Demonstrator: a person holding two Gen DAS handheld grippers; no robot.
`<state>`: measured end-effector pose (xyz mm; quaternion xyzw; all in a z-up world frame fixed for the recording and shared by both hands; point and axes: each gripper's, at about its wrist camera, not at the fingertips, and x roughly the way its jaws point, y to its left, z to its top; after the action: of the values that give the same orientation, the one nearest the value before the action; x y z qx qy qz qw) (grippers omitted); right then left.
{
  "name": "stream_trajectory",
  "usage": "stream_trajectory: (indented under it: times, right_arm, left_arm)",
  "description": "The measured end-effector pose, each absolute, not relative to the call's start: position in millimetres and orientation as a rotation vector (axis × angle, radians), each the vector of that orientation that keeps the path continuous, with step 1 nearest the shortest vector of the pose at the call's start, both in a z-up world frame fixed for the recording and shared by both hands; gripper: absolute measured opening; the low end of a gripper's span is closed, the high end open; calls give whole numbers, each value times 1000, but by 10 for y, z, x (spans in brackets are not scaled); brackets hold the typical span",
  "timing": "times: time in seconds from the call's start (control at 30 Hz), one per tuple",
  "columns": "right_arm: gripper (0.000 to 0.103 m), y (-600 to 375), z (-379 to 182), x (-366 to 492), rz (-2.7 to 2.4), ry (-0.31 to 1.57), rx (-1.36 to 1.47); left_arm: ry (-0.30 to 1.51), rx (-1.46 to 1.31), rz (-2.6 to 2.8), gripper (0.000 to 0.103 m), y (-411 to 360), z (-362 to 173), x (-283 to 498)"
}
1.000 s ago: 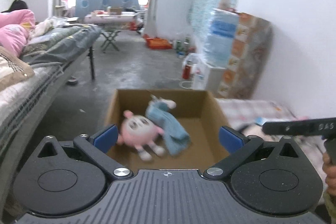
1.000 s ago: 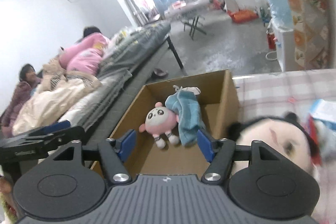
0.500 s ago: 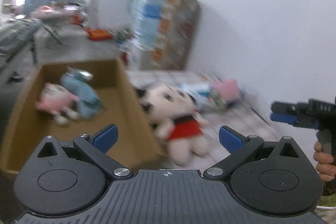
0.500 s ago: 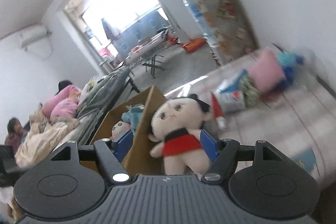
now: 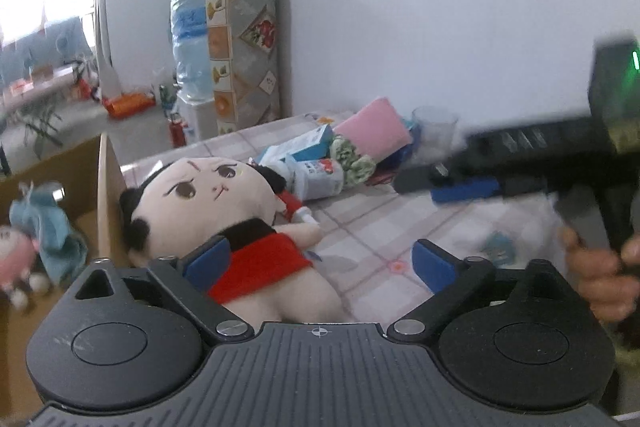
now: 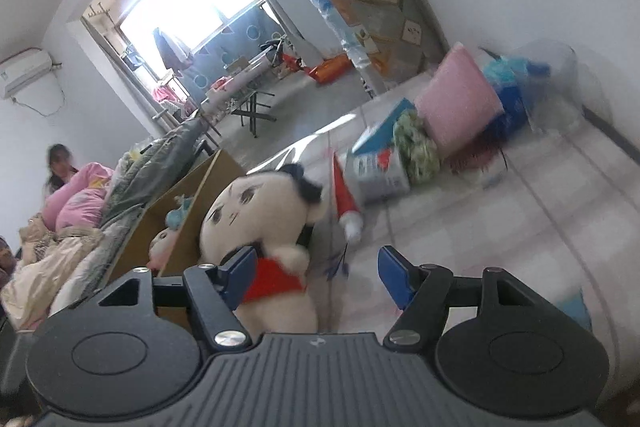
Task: Organize soft objects
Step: 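Move the right gripper back to the table toward the red toothpaste tube, then grasp the red toothpaste tube with the right gripper and lift it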
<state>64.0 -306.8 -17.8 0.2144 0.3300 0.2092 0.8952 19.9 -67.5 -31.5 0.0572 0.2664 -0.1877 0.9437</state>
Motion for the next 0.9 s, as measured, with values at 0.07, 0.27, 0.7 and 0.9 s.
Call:
stream_trajectory:
  times: [0.07,0.27,0.7,0.9]
  right_arm:
    - [49,-3005,-207,862,416,694,425]
    - [34,-2773,-464,1491,451,796,389]
    - [13,-2287,-837,2020,465,909,198]
    - [12,-2369,-873,2051,472,931,266]
  left_arm:
    - [553,166,-361,84,-776,-385,317]
    - [630,181,-343,66,-848,-580,580]
    - [678,80,-365,64,-640,-650,667]
    - [673,78,-365,64,-600,-657,689]
